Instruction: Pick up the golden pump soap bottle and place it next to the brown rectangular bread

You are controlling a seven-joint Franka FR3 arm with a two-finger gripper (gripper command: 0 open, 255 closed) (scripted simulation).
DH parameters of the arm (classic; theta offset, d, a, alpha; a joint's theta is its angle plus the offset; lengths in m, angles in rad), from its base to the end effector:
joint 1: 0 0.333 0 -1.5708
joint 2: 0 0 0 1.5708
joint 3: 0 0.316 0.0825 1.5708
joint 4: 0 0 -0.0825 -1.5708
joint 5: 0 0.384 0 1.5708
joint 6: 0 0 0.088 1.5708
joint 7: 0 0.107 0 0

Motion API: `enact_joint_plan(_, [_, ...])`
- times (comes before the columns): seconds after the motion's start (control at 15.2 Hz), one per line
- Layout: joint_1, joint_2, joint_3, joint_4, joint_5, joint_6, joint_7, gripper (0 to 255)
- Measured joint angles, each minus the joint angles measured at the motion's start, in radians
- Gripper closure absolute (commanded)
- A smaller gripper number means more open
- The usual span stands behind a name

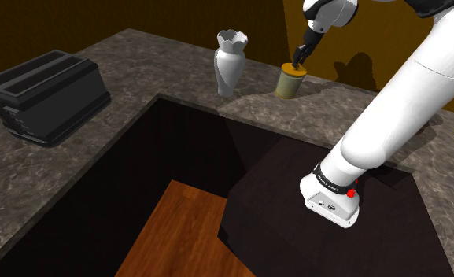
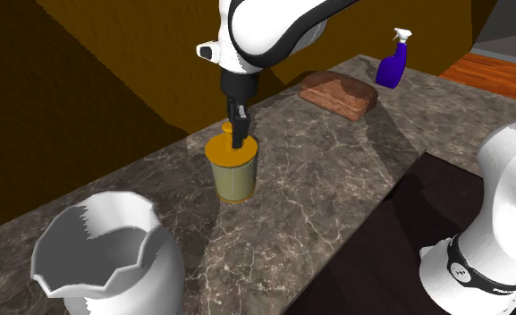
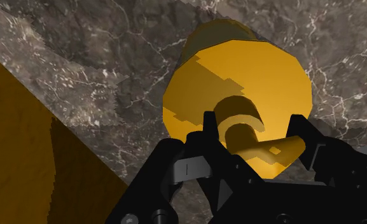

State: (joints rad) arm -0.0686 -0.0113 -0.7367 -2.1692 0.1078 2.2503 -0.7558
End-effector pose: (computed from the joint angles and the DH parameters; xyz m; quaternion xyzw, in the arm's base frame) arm 0.3774 -0.3892 0.4060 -0.9963 0.0568 -0.0648 0.0022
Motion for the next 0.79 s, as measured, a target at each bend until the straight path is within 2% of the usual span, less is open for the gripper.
enact_joint_plan(0.46, [0.000,0.000,0.000,0.000,0.000,0.001,0.000,255])
enact_joint_plan(0.79, [0.002,-0.030,0.004,0.030,-0.030,-0.052,0.026,255])
